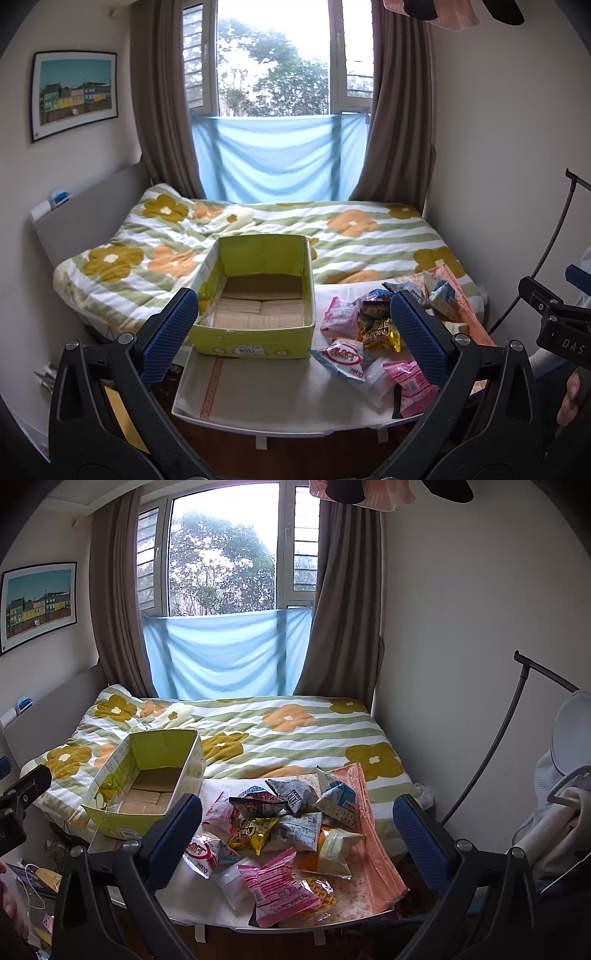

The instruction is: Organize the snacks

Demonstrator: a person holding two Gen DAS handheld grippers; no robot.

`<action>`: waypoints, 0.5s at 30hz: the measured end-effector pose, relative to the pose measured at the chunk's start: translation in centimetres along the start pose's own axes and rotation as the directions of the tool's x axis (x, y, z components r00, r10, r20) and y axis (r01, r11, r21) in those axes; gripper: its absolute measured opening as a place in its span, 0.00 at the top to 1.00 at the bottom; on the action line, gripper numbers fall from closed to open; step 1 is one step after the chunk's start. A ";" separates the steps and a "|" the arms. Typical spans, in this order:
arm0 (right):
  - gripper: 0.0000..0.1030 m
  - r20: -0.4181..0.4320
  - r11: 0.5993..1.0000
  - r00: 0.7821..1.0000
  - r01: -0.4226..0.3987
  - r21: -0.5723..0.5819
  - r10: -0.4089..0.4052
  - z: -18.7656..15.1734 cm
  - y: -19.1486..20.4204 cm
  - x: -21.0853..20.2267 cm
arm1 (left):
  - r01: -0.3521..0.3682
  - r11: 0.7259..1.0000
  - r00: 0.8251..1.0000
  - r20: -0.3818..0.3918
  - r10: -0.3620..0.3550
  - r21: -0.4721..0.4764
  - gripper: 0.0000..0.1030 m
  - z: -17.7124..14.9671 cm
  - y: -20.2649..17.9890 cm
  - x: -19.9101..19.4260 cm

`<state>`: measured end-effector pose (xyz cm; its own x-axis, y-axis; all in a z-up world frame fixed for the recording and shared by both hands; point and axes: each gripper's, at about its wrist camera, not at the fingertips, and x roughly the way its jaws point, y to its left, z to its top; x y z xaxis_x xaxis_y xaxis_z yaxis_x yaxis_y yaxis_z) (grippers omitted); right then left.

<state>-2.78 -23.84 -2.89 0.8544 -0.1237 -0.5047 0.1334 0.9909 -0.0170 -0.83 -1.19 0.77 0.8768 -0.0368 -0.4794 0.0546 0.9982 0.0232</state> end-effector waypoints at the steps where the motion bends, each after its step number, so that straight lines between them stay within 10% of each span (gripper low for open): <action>1: 0.00 0.001 1.000 1.000 -0.002 0.001 0.002 0.0 0.0 0.0 | 0.002 1.000 1.000 0.000 -0.002 0.001 0.00 0.0 0.1 0.0; 15: 0.00 0.002 1.000 1.000 -0.007 0.004 0.007 0.1 -0.1 0.0 | 0.010 1.000 1.000 0.004 -0.010 -0.001 0.00 0.1 -0.1 0.0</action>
<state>-2.74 -23.97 -2.81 0.8566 -0.1165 -0.5027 0.1290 0.9916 -0.0101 -0.77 -1.34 0.85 0.8783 -0.0467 -0.4758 0.0626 0.9979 0.0178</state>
